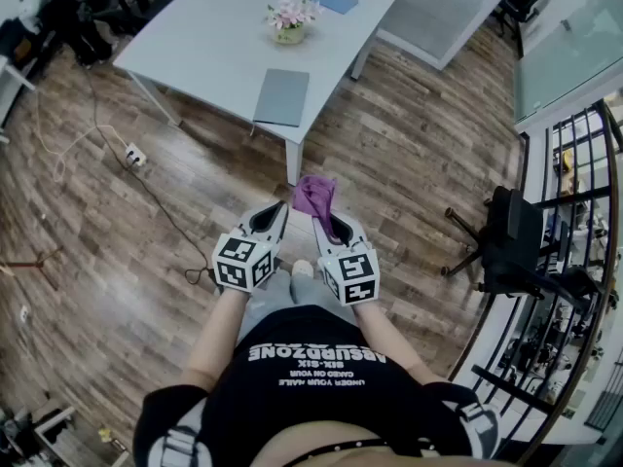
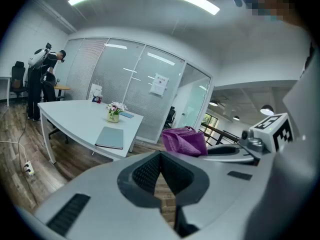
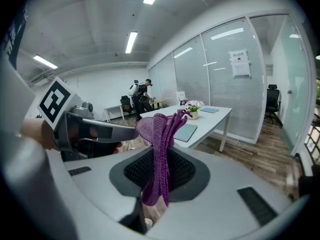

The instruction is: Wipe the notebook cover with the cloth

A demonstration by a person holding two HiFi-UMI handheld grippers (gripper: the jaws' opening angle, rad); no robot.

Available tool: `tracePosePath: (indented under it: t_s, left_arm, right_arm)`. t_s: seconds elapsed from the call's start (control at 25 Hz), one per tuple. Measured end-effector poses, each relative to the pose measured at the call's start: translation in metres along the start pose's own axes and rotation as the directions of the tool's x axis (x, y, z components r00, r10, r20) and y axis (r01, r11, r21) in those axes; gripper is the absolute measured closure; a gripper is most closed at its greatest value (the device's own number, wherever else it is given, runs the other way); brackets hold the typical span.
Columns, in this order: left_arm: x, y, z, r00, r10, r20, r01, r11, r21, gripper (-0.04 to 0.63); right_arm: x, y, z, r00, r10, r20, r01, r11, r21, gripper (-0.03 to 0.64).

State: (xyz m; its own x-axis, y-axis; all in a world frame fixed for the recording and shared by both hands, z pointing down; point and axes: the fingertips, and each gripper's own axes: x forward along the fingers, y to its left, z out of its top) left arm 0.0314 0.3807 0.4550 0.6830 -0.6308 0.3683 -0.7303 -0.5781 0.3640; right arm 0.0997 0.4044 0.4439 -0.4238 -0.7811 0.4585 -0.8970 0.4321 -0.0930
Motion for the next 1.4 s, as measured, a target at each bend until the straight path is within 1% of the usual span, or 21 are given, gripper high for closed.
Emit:
tracePosePath:
  t_s: [0.16, 0.28, 0.36, 0.6, 0.8, 0.96, 1.08, 1.2, 1.32, 1.4]
  left_arm:
    - [0.006, 0.0, 0.004, 1.0, 0.007, 0.01, -0.007, 1.0, 0.012, 0.581]
    - [0.009, 0.001, 0.013, 0.999, 0.017, 0.043, -0.018, 1.0, 0.024, 0.582]
    - [0.008, 0.005, 0.015, 0.998, 0.034, 0.049, -0.035, 0.999, 0.024, 0.581]
    - [0.008, 0.036, 0.026, 0.996, 0.076, 0.055, -0.077, 0.997, 0.015, 0.581]
    - [0.022, 0.075, 0.029, 0.995, 0.089, 0.035, -0.089, 0.996, -0.004, 0.581]
    - [0.039, 0.117, 0.04, 0.996, 0.089, 0.022, -0.088, 0.996, -0.014, 0.581]
    - [0.06, 0.153, 0.054, 0.998, 0.071, 0.002, -0.071, 0.997, -0.015, 0.581]
    - [0.079, 0.188, 0.074, 0.998, 0.053, -0.016, -0.053, 0.999, 0.0, 0.582]
    - [0.098, 0.215, 0.092, 0.999, 0.032, -0.031, -0.031, 0.999, 0.017, 0.581]
    - [0.112, 0.227, 0.099, 0.999, 0.005, -0.049, -0.003, 1.0, 0.03, 0.581]
  right_arm:
    - [0.002, -0.003, -0.007, 1.0, 0.019, -0.016, -0.02, 1.0, -0.018, 0.54]
    - [0.004, -0.011, -0.007, 1.0, 0.008, -0.01, -0.009, 1.0, -0.026, 0.54]
    - [0.006, -0.015, -0.007, 1.0, 0.004, -0.007, -0.005, 1.0, -0.018, 0.54]
    - [0.026, -0.018, 0.003, 1.0, 0.022, -0.002, -0.022, 0.999, -0.024, 0.54]
    - [0.06, -0.027, 0.013, 1.0, 0.005, -0.017, -0.006, 1.0, -0.009, 0.54]
    - [0.102, -0.035, 0.021, 0.999, -0.004, -0.035, 0.003, 1.0, -0.009, 0.54]
    - [0.14, -0.045, 0.04, 0.999, -0.022, -0.036, 0.021, 1.0, -0.013, 0.54]
    - [0.177, -0.056, 0.06, 0.999, -0.045, -0.031, 0.045, 0.999, -0.011, 0.54]
    - [0.213, -0.072, 0.075, 0.996, -0.087, -0.03, 0.087, 0.996, -0.007, 0.54]
    - [0.234, -0.085, 0.074, 0.991, -0.123, -0.056, 0.123, 0.992, -0.008, 0.54]
